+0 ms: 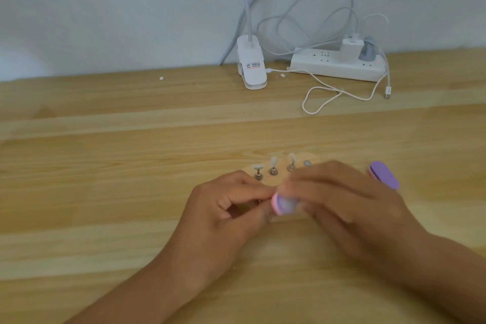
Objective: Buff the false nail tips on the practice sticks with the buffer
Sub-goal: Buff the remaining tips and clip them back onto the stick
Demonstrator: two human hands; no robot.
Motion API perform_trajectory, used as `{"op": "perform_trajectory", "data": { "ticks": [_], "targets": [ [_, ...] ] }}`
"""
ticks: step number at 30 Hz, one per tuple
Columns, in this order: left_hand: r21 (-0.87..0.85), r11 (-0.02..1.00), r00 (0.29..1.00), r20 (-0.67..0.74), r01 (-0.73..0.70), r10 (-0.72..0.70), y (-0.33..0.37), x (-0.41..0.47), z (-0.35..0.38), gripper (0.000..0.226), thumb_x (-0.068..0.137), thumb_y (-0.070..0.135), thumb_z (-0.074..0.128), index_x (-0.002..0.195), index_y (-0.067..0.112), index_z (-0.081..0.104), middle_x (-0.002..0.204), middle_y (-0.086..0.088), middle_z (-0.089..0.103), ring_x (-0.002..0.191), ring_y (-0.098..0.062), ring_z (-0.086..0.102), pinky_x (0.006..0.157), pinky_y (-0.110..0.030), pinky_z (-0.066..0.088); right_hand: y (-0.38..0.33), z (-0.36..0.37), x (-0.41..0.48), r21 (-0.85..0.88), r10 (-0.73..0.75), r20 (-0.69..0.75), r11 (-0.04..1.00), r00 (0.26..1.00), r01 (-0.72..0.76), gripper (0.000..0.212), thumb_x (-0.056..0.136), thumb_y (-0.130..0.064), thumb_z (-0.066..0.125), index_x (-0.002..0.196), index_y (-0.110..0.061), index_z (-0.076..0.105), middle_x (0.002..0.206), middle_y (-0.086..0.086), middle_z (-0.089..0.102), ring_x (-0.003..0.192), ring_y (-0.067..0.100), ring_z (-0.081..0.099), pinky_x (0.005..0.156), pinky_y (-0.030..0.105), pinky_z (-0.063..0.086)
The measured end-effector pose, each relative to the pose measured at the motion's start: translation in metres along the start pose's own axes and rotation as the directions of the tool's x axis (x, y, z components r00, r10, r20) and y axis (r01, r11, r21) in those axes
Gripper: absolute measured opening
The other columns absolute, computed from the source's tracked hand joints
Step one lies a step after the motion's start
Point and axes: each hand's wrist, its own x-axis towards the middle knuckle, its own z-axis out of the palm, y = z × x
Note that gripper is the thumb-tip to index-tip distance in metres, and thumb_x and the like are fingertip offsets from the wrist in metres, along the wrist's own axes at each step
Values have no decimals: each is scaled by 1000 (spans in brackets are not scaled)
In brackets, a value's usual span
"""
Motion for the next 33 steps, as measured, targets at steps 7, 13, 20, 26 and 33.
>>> {"op": "perform_trajectory", "data": {
  "ticks": [7,13,20,26,33],
  "targets": [
    [-6,1000,1000,16,-15,15,0,0,2,7,79,37,74,85,36,78,79,6,67,62,0,57,56,-16,44,-4,2,2,-8,-25,-7,1000,1000,25,29,90,10,60,112,-4,73,113,0,67,103,13,64,90,23,51],
    [-39,999,1000,25,18,-17,1,0,1,17,76,39,72,88,30,79,79,6,67,63,0,57,57,-15,43,-8,5,-1,37,-4,8,999,1000,3,33,92,9,60,117,-8,72,115,1,66,104,15,65,89,25,51],
    [-129,988,997,21,80,-78,0,1,0,13,77,27,78,89,22,80,81,-4,68,63,-8,56,50,-26,46,-5,3,3,3,35,-48,999,998,-35,26,92,-1,56,113,-6,72,111,0,66,104,10,63,92,17,47],
    [-158,984,997,21,81,-79,0,1,0,12,78,23,79,89,19,80,82,-7,69,67,-10,57,50,-25,46,-5,-1,5,-3,62,-66,998,996,-62,25,91,-4,56,113,-7,69,108,4,66,101,10,62,95,13,43],
    [-169,983,997,5,72,-72,0,2,1,14,77,21,76,90,16,80,83,-6,69,66,-12,58,49,-26,47,-2,-3,4,-2,62,-65,998,996,-62,25,91,-3,56,113,-7,69,111,1,64,103,11,62,97,15,44]
  ]
}}
